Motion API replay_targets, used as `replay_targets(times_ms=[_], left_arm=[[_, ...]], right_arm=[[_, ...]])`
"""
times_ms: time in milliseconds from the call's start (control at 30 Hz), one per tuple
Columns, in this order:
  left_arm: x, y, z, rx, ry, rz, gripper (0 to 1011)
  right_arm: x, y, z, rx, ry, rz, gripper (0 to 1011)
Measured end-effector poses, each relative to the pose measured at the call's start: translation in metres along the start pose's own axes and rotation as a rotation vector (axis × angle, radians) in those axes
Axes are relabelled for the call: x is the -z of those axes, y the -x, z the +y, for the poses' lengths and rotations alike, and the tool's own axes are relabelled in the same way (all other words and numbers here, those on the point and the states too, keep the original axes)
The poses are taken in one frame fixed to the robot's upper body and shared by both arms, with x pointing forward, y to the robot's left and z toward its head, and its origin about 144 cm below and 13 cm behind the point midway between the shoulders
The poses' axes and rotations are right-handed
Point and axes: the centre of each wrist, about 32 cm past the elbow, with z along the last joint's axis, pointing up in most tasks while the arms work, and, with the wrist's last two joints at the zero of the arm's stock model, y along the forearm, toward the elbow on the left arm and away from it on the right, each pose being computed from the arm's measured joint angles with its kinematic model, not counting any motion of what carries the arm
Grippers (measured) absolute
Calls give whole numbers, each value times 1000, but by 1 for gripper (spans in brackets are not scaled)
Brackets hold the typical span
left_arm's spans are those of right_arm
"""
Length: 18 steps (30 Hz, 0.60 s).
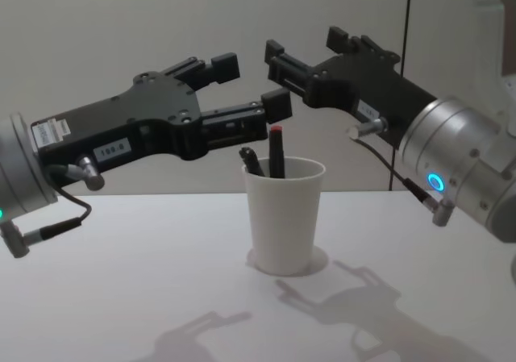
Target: Place the pen into the pen holder.
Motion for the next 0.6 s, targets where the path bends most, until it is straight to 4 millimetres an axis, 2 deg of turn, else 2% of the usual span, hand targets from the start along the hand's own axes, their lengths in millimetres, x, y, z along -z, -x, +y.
replay_targets(times_ms=[33,200,600], left_arm=[[0,0,0,0,0,0,1004],[0,0,0,0,0,0,1004],[0,0,0,0,0,0,1004]], right_arm=[[0,0,0,0,0,0,887],[1,0,0,1,-1,1,997],[3,0,-1,5,0,3,1001]])
